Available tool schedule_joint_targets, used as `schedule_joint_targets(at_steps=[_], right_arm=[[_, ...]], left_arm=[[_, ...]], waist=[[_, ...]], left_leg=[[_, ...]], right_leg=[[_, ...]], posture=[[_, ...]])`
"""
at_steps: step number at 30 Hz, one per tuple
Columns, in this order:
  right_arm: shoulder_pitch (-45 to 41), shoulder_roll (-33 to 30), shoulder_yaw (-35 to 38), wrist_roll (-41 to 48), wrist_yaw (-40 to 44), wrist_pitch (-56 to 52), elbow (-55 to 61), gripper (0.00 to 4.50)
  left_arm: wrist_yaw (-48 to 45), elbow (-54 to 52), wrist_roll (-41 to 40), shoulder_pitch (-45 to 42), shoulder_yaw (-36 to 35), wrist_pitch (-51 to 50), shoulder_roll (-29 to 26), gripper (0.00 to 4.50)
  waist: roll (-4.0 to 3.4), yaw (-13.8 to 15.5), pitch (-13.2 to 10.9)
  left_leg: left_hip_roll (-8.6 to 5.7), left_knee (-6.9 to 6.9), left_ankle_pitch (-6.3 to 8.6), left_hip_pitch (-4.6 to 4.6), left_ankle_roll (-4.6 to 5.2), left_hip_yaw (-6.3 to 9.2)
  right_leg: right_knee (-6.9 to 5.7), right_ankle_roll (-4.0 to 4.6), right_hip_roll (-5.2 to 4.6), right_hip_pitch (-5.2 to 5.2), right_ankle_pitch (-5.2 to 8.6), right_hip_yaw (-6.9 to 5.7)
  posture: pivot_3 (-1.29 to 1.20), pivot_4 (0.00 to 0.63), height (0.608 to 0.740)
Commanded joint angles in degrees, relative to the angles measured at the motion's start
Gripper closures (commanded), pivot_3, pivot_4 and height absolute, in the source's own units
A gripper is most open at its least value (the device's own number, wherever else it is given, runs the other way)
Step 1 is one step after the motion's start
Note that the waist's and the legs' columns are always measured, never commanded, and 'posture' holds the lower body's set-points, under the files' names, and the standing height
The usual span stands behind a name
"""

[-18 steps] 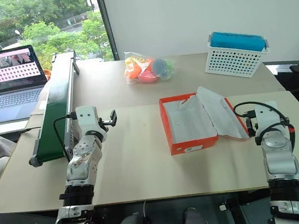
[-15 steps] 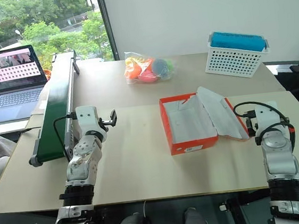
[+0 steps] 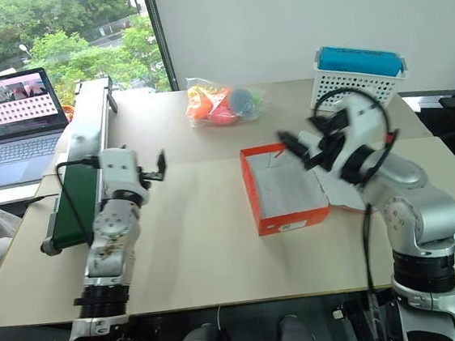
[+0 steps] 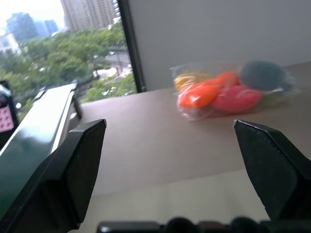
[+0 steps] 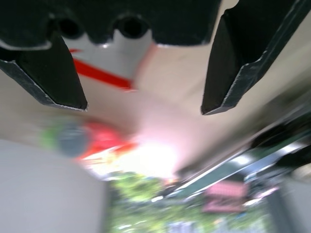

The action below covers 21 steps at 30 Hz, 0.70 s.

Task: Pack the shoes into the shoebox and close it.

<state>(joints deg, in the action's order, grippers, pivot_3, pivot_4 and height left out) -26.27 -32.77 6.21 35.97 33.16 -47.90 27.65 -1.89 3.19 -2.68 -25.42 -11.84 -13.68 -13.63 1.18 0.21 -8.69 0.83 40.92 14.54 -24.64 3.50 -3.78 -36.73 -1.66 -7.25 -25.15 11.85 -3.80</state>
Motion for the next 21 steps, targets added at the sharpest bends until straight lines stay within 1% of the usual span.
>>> schedule_joint_targets(at_steps=[1, 3, 4, 6, 9, 15, 21], right_arm=[[0.58, -3.64, -8.11, -0.67, 6.87, 0.70, 3.39, 0.06], [0.14, -4.18, -12.42, -4.60, 6.97, 2.56, 1.35, 0.06], [0.02, -4.04, -14.72, -7.08, 6.60, 3.70, -0.61, 0.06], [0.06, -3.39, -18.31, -11.74, 5.55, 6.43, -4.10, 0.06], [0.62, -1.78, -22.07, -17.68, 3.10, 9.60, -7.88, 0.06], [1.99, 0.61, -21.35, -18.90, 2.56, 9.01, -8.02, 0.06], [2.93, 2.63, -20.25, -20.33, 0.36, 8.04, -8.30, 0.06]], left_arm=[[3.08, -1.22, -3.65, 0.16, -8.72, -6.25, -3.27, 0.00], [2.66, -0.85, -5.89, 0.25, -11.84, -10.24, -5.28, 0.00], [0.42, -0.34, -7.39, 0.69, -12.47, -13.08, -6.92, 0.00], [-2.53, -0.28, -7.82, 2.14, -12.03, -16.61, -9.82, 0.00], [-1.73, 0.65, -9.14, 1.86, -14.55, -21.86, -11.71, 0.00], [-2.49, 0.51, -10.49, 1.09, -14.05, -24.90, -12.20, 0.00], [-2.70, 2.44, -10.02, -0.89, -11.92, -24.77, -12.12, 0.00]], waist=[[0.19, 0.04, -0.13], [0.52, 0.14, -0.33], [0.61, 0.20, -0.38], [0.62, 0.40, -0.39], [0.67, 0.78, -0.53], [0.75, 0.51, -0.80], [0.76, 0.56, -0.81]], left_leg=[[-0.02, 0.02, 0.00, 0.00, 0.01, -0.01], [-0.02, 0.06, 0.00, 0.01, 0.00, -0.01], [-0.01, 0.06, -0.01, 0.02, -0.01, 0.01], [-0.01, 0.06, -0.03, 0.03, -0.05, 0.03], [-0.07, 0.04, -0.03, -0.01, -0.08, 0.02], [-0.05, 0.01, -0.07, -0.04, -0.16, 0.00], [-0.04, 0.01, -0.10, -0.02, -0.26, 0.03]], right_leg=[[0.01, -0.03, -0.06, 0.01, 0.00, -0.02], [0.02, -0.04, -0.08, 0.02, -0.01, -0.07], [0.01, -0.03, -0.08, 0.01, -0.02, -0.10], [-0.01, -0.02, -0.09, 0.01, -0.02, -0.15], [0.00, 0.00, -0.16, -0.03, -0.03, -0.15], [-0.04, 0.03, -0.16, -0.09, -0.05, -0.15], [-0.03, 0.08, -0.18, -0.09, -0.09, -0.18]], posture=[[0.00, 0.150, 0.699], [0.00, 0.150, 0.699], [0.00, 0.150, 0.699], [0.00, 0.150, 0.699], [0.00, 0.150, 0.699], [0.00, 0.150, 0.699], [0.00, 0.150, 0.699]])
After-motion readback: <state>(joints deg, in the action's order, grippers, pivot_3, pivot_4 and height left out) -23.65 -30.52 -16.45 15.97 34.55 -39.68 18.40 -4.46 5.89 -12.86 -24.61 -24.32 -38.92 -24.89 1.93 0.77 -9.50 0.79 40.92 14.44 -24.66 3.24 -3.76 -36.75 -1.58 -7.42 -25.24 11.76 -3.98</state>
